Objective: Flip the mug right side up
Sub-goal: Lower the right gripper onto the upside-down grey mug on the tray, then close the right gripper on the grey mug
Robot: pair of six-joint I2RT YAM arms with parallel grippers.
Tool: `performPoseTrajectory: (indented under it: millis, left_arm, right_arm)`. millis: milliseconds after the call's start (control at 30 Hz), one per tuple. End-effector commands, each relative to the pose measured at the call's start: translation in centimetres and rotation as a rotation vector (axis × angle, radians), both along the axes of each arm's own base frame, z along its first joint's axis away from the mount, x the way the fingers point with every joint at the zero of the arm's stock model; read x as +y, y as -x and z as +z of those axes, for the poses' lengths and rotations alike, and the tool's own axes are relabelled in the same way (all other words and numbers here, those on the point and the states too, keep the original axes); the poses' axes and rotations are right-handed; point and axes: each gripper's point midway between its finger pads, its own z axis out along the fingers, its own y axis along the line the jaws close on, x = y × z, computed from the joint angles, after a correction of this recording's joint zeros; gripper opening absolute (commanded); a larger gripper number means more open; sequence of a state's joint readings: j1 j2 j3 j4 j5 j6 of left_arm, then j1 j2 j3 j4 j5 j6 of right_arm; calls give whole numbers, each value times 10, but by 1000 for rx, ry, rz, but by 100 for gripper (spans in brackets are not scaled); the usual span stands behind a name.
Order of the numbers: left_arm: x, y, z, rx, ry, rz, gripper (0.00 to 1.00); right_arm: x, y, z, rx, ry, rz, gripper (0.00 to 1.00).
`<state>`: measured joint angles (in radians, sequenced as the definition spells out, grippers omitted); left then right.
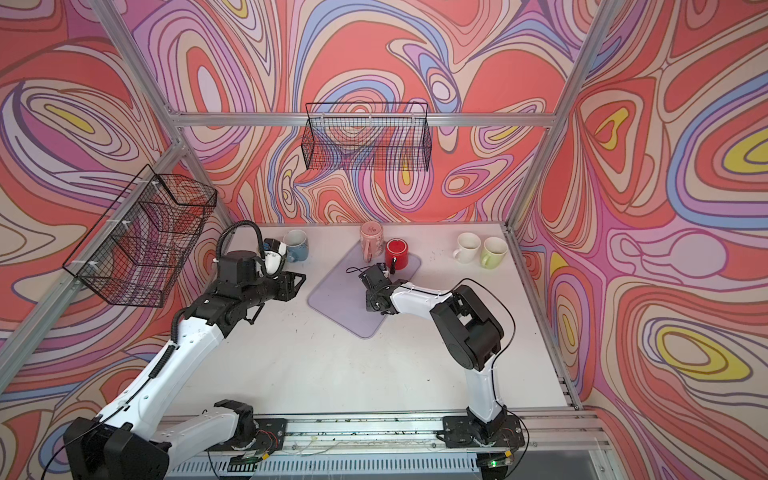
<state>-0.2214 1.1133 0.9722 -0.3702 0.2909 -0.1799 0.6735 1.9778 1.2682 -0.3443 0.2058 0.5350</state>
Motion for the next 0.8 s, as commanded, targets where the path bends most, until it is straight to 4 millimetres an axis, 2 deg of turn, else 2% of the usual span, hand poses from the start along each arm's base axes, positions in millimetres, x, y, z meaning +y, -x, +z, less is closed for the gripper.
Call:
performPoseTrajectory:
  millis: [0, 267, 600, 767]
  left_arm:
    - [2, 1, -3, 0, -4, 0, 49]
    - [2, 0, -5, 6, -2, -2, 49]
    - [1, 0, -5, 7, -3, -4, 49]
    - [1, 0, -5, 6, -4, -3, 49]
  right_arm:
    - [2, -5, -1, -13, -3, 1, 28]
    - [-1, -8, 4, -36, 9, -8, 26]
    - [2, -8, 1, -28, 5, 0, 13]
    - [3, -8, 1, -21, 8, 6, 10]
